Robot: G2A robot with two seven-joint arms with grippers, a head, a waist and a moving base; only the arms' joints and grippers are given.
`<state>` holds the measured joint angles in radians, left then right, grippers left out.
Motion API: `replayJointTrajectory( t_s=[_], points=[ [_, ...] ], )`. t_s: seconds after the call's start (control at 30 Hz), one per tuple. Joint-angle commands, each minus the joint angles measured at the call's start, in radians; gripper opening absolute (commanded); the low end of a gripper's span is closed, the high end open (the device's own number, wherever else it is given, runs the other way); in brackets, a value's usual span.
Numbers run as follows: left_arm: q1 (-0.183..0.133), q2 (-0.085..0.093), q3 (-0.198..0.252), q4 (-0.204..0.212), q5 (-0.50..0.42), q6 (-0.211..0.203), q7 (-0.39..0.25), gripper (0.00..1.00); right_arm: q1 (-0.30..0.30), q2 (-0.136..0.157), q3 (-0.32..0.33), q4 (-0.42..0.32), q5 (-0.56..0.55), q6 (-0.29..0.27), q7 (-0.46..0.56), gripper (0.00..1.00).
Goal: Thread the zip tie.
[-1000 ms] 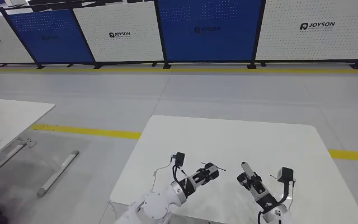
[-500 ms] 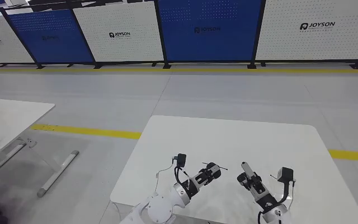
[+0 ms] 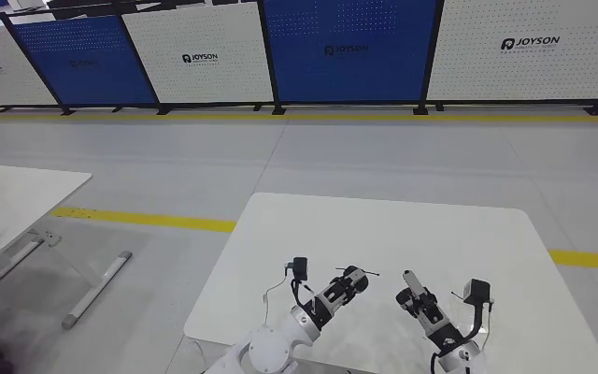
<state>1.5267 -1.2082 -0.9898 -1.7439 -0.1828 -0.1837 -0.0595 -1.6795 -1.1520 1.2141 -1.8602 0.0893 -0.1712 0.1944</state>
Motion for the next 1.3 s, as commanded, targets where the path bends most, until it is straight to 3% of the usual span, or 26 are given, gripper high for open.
replayJointTrajectory(
  t_s=[0.0, 0.33, 0.43, 0.5, 0.57, 0.93, 1.13, 1.2, 1.27],
  points=[
    [-0.002, 0.0, 0.001, 0.005, 0.002, -0.003, -0.001, 0.0, 0.0, 0.0, 0.0, 0.0, 0.0, 0.0, 0.0, 1.0],
    [-0.005, -0.001, -0.002, 0.009, 0.016, 0.003, 0.016, 0.0, 0.0, 0.0, 0.0, 0.0, 0.0, 0.0, 0.0, 1.0],
    [-0.016, -0.002, 0.007, 0.033, 0.126, 0.038, 0.062, 0.0, 0.0, 0.0, 0.0, 0.0, 0.0, 0.0, 0.0, 1.0],
    [-0.019, -0.002, 0.026, 0.044, 0.178, 0.05, 0.058, 0.0, 0.0, 0.0, 0.0, 0.0, 0.0, 0.0, 0.0, 1.0],
    [-0.013, -0.005, 0.029, 0.044, 0.134, 0.04, 0.053, 0.0, 0.0, 0.0, 0.0, 0.0, 0.0, 0.0, 0.0, 1.0],
    [-0.013, -0.005, 0.029, 0.044, 0.134, 0.04, 0.053, 0.0, 0.002, 0.0, 0.002, 0.0, -0.003, 0.004, -0.005, 1.0],
    [-0.013, -0.005, 0.029, 0.044, 0.134, 0.04, 0.053, 0.0, -0.007, 0.016, 0.118, -0.052, -0.02, 0.085, 0.079, 1.0],
    [-0.013, -0.005, 0.029, 0.044, 0.134, 0.04, 0.053, 0.0, -0.007, 0.028, 0.167, -0.075, -0.017, 0.149, 0.199, 1.0],
    [-0.013, -0.005, 0.029, 0.044, 0.134, 0.04, 0.053, 0.0, -0.006, 0.04, 0.233, -0.104, -0.083, 0.22, 0.247, 1.0]
  ],
)
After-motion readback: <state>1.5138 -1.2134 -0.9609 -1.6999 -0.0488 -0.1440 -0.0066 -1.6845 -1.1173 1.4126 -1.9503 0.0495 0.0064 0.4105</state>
